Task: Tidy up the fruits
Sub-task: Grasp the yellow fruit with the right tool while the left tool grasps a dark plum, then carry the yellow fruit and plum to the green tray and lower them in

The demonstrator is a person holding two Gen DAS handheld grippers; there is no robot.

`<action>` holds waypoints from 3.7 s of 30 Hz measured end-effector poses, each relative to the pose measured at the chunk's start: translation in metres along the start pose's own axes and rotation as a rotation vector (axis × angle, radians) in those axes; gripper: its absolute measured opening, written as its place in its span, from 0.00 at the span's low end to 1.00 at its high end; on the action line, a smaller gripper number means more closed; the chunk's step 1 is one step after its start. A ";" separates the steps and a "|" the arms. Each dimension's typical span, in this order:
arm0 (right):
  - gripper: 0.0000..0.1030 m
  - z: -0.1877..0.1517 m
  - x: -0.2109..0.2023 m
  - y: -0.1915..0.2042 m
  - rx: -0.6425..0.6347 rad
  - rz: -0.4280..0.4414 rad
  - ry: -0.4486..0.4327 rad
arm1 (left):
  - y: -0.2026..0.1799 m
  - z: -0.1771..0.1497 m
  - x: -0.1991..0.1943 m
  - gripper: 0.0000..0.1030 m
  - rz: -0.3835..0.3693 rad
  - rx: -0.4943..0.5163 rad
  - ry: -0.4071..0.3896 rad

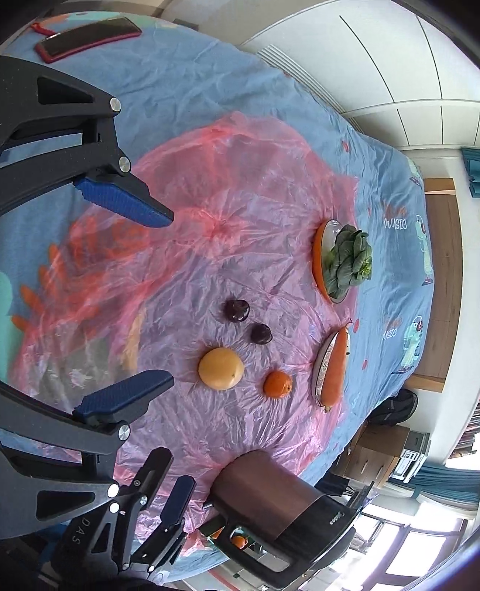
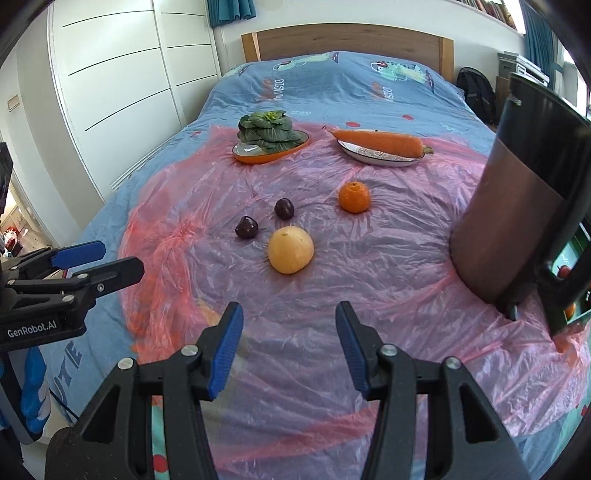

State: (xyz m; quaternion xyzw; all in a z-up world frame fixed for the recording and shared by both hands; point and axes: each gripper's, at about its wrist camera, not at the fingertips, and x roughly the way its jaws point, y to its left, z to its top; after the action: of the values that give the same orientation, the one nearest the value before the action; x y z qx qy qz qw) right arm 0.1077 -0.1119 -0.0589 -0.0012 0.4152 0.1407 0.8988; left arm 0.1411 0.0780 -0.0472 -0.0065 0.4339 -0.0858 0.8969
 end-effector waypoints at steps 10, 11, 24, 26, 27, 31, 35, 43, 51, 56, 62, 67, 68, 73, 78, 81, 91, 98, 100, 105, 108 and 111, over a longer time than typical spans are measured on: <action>0.71 0.024 0.067 -0.003 -0.045 0.042 0.038 | 0.001 0.036 0.095 0.58 -0.029 0.052 0.101; 0.71 0.026 0.072 -0.002 -0.052 0.047 0.042 | 0.000 0.038 0.101 0.57 -0.030 0.058 0.105; 0.71 0.044 0.128 0.002 -0.152 0.023 0.096 | -0.005 0.053 0.153 0.46 -0.033 0.106 0.149; 0.71 0.046 0.132 0.002 -0.153 0.026 0.098 | -0.006 0.053 0.155 0.44 -0.035 0.110 0.146; 0.71 0.046 0.133 0.002 -0.156 0.027 0.096 | -0.007 0.053 0.156 0.43 -0.035 0.114 0.145; 0.72 0.048 0.138 0.002 -0.158 0.038 0.095 | -0.008 0.053 0.159 0.35 -0.044 0.122 0.142; 0.72 0.048 0.138 -0.001 -0.150 0.051 0.090 | -0.009 0.051 0.160 0.29 -0.044 0.132 0.138; 0.71 0.048 0.136 -0.012 -0.088 0.109 0.084 | -0.007 0.051 0.157 0.23 -0.058 0.125 0.135; 0.70 0.049 0.122 -0.015 -0.063 0.131 0.068 | -0.001 0.052 0.142 0.23 -0.047 0.101 0.114; 0.70 0.049 0.100 -0.022 -0.030 0.146 0.047 | 0.005 0.050 0.122 0.23 -0.039 0.079 0.093; 0.70 0.044 0.062 -0.030 -0.004 0.151 0.019 | 0.005 0.045 0.088 0.23 -0.033 0.058 0.065; 0.70 0.034 0.028 -0.039 0.019 0.143 0.001 | -0.004 0.035 0.054 0.23 -0.052 0.047 0.039; 0.70 0.032 0.021 -0.040 0.020 0.140 -0.003 | -0.008 0.033 0.047 0.23 -0.054 0.051 0.033; 0.70 0.018 -0.016 -0.050 0.032 0.122 -0.025 | -0.026 0.018 0.009 0.23 -0.093 0.046 0.010; 0.70 -0.001 -0.054 -0.070 0.074 0.096 -0.047 | -0.049 0.004 -0.025 0.23 -0.137 0.043 -0.010; 0.70 -0.016 -0.075 -0.084 0.099 0.071 -0.056 | -0.069 -0.005 -0.043 0.23 -0.156 0.061 -0.014; 0.70 -0.055 -0.137 -0.142 0.192 -0.017 -0.111 | -0.148 -0.019 -0.082 0.23 -0.247 0.151 -0.015; 0.70 -0.074 -0.170 -0.192 0.266 -0.083 -0.153 | -0.215 -0.013 -0.094 0.23 -0.330 0.222 -0.017; 0.70 -0.079 -0.177 -0.210 0.296 -0.105 -0.165 | -0.235 -0.012 -0.093 0.23 -0.353 0.243 -0.011; 0.70 -0.088 -0.189 -0.259 0.371 -0.165 -0.184 | -0.289 -0.005 -0.088 0.23 -0.412 0.311 0.002; 0.70 -0.091 -0.194 -0.288 0.407 -0.200 -0.194 | -0.317 0.000 -0.084 0.23 -0.440 0.351 0.009; 0.70 -0.089 -0.196 -0.315 0.434 -0.229 -0.207 | -0.344 0.008 -0.075 0.23 -0.463 0.375 0.018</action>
State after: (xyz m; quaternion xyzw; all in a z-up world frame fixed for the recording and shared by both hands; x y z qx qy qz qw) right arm 0.0007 -0.4741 -0.0066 0.1590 0.3386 -0.0549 0.9258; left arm 0.0501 -0.2497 0.0458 0.0612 0.4053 -0.3669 0.8351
